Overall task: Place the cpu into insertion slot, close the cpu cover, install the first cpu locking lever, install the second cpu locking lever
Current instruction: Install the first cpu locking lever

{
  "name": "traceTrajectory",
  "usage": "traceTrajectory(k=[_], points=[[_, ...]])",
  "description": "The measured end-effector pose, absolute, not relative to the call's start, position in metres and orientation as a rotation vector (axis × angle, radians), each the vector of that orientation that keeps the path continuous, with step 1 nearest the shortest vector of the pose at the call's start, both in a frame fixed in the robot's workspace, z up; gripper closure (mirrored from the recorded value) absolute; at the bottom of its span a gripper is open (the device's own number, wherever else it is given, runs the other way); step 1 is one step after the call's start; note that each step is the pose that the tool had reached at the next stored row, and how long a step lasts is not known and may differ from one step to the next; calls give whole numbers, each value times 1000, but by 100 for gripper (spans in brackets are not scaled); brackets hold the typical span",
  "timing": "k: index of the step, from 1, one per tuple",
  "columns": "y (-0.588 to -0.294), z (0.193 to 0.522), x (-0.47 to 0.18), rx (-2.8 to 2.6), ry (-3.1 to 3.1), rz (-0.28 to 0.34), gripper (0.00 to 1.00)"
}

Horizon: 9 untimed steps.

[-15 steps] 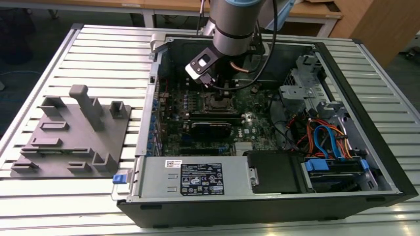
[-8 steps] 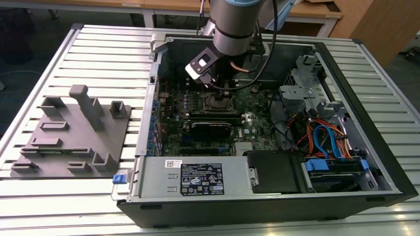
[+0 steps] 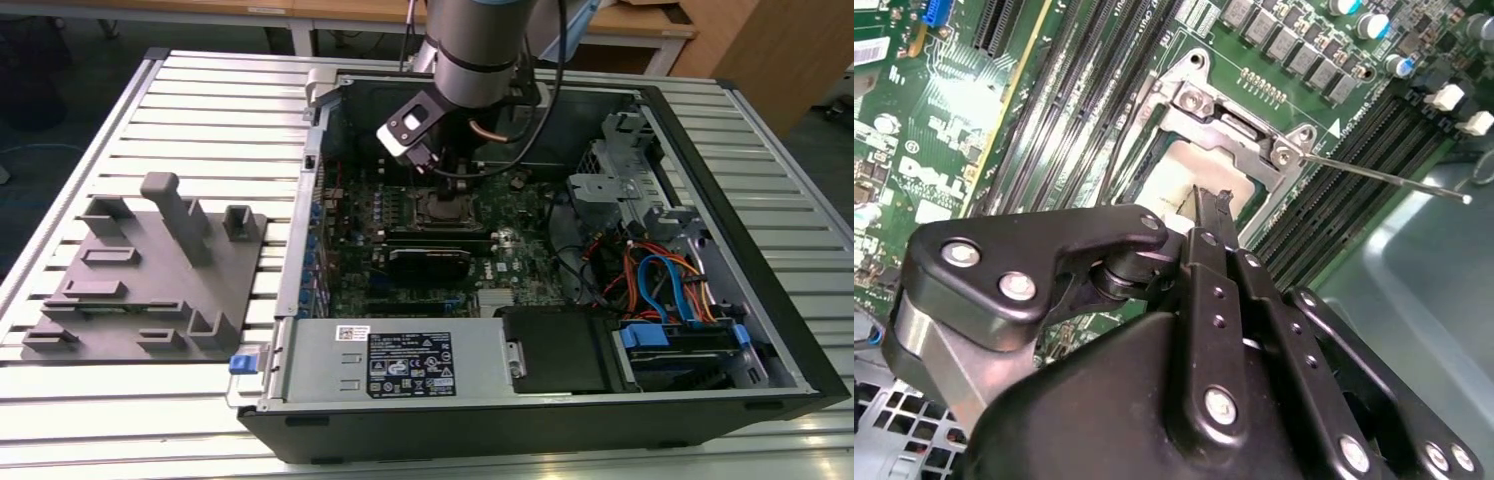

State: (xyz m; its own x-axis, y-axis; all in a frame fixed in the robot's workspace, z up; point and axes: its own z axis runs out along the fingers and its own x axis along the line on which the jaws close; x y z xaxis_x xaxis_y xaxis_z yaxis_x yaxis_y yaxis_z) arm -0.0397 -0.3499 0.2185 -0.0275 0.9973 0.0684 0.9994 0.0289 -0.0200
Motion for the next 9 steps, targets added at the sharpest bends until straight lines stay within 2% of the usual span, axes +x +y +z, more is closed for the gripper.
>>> traceTrajectory(k=[9], points=[[-350, 233, -40, -2146, -2207, -51, 90]])
